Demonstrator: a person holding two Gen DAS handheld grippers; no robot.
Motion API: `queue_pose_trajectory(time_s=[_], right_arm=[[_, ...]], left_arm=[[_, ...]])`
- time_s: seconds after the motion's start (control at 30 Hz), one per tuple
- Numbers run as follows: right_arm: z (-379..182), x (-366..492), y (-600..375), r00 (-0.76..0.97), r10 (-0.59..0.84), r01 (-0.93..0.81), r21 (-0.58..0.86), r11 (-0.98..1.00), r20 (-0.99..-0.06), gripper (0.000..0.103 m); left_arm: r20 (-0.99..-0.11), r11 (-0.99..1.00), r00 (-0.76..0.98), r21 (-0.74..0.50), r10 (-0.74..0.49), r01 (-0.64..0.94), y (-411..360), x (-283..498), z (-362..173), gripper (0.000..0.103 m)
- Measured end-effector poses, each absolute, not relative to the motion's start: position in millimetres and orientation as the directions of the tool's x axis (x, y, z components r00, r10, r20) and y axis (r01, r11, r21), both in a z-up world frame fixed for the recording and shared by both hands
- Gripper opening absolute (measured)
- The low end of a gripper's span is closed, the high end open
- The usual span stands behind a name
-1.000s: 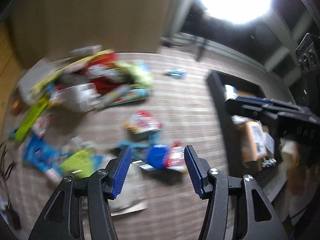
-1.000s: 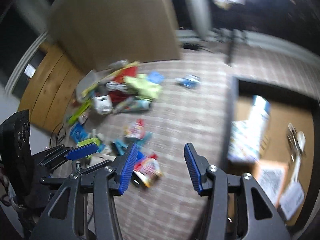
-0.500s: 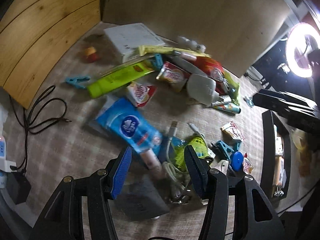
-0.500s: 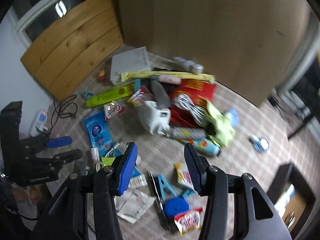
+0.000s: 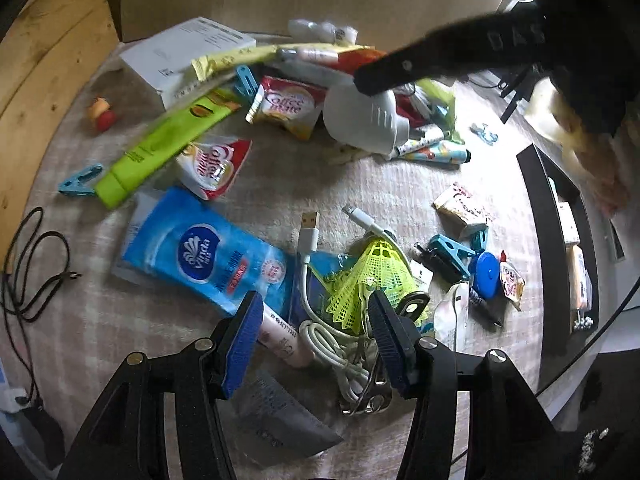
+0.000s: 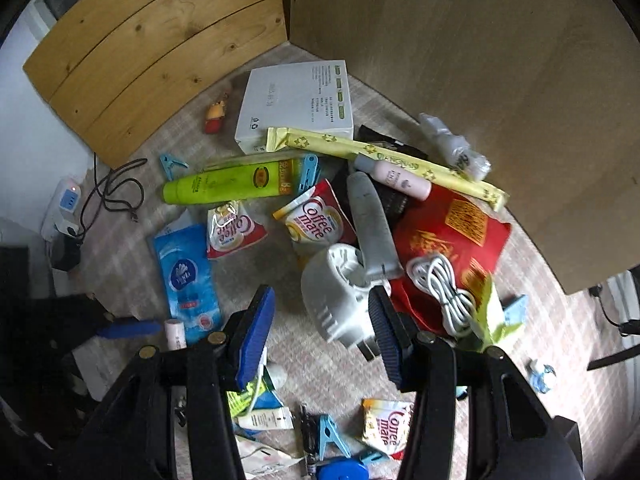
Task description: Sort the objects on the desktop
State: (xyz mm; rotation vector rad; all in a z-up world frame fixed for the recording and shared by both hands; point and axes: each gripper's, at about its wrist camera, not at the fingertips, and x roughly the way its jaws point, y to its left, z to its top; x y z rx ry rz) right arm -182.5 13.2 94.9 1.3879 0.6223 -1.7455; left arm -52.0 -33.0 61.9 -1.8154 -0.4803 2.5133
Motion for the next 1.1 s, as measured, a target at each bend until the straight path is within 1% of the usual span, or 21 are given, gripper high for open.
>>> queue_pose_trajectory(time_s=[0.1, 0.3, 0.43, 0.53, 0.7, 0.8, 0.87, 0.93, 1.0, 1.1], right_arm=[[88, -187, 10, -0.048, -0.272, 0.825, 0.115, -0.553, -0.961, 0.048], [78, -192, 10, -0.029, -0.263, 0.815, 0.129, -0.564, -0.964, 0.048], [87, -191, 23, -0.035, -0.295, 0.793, 0.153, -0.589, -0.955, 0.048], [91, -184, 44, -0.013, -0.345, 0.756, 0.216, -0.618, -0.939, 0.048], [91, -164, 79, -0.03, -0.392, 0.697, 0.262, -0.668, -0.92, 0.048], [87, -155, 93, -0.019, -0.396, 0.683, 0.277, -0.676, -0.918, 0.048], [80, -150, 103, 0.003, -0.394, 0.67, 0.294, -0.682, -0.919, 0.048], [74, -144, 114, 0.021, -0.393, 0.651, 0.311, -0.692, -0.919, 0.048], [68, -137, 126, 0.028, -0.388, 0.637, 0.315, -0.704, -0.921, 0.048], [59, -125, 143, 0.049, -0.399, 0.597, 0.347, -0.723, -0.916, 0.048]], left_arm=[[-0.932, -0.956, -0.316, -0.241, 0.179, 0.169, -34, -56, 56, 0.051], [-0.931, -0.965, -0.312, -0.234, 0.187, 0.121, -26, -64, 56, 0.051], [-0.931, -0.964, -0.311, -0.238, 0.192, 0.117, -25, -69, 55, 0.051], [-0.931, -0.962, -0.308, -0.242, 0.194, 0.125, -26, -71, 51, 0.051], [-0.931, -0.96, -0.311, -0.242, 0.189, 0.14, -26, -75, 48, 0.05], [-0.937, -0.955, -0.316, -0.221, 0.152, 0.196, -31, -80, 44, 0.047], [-0.935, -0.945, -0.334, -0.209, 0.117, 0.253, -40, -80, 47, 0.047], [-0.927, -0.94, -0.355, -0.224, 0.123, 0.258, -43, -75, 54, 0.047], [-0.925, -0.948, -0.372, -0.186, 0.08, 0.258, -43, -66, 67, 0.047], [-0.919, -0.953, -0.391, -0.165, 0.055, 0.254, -40, -52, 83, 0.047]])
